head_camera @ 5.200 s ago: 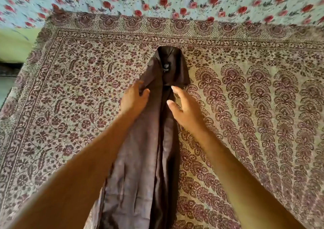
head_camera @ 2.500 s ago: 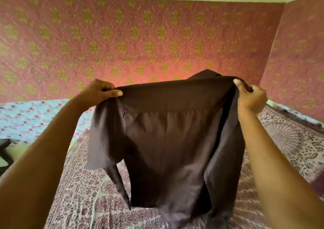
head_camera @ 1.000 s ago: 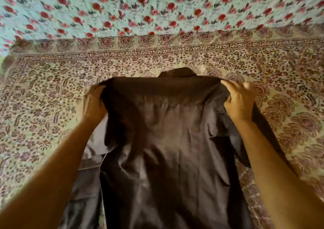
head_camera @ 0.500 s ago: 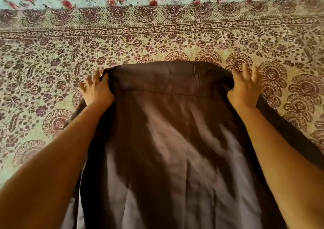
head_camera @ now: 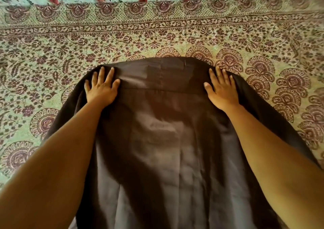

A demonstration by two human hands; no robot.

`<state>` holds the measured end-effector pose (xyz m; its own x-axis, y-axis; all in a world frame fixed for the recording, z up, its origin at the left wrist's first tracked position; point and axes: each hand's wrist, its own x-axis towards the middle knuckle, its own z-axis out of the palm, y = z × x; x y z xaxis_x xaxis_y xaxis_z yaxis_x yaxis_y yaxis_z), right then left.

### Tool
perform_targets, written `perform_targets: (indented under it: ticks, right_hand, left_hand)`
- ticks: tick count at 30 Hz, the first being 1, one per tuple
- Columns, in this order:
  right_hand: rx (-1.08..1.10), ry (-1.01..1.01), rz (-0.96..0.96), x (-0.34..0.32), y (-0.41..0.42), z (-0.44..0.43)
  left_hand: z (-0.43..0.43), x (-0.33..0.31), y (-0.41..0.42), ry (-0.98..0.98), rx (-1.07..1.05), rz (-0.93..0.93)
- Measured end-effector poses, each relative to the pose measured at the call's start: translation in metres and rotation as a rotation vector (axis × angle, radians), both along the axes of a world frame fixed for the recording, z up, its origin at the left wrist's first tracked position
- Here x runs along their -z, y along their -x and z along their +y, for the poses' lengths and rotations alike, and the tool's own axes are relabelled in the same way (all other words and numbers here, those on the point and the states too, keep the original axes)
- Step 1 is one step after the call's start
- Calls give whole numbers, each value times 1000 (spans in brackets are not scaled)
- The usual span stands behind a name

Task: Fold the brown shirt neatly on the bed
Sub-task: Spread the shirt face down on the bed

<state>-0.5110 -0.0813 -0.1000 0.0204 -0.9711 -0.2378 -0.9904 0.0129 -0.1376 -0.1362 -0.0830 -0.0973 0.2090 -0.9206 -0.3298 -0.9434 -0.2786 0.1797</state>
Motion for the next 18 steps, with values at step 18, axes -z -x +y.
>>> perform_targets:
  ticks: [18]
  right_hand:
    - [29,-11,-34,-13,-18,294]
  left_hand:
    - [319,-17,22,-10,74,48]
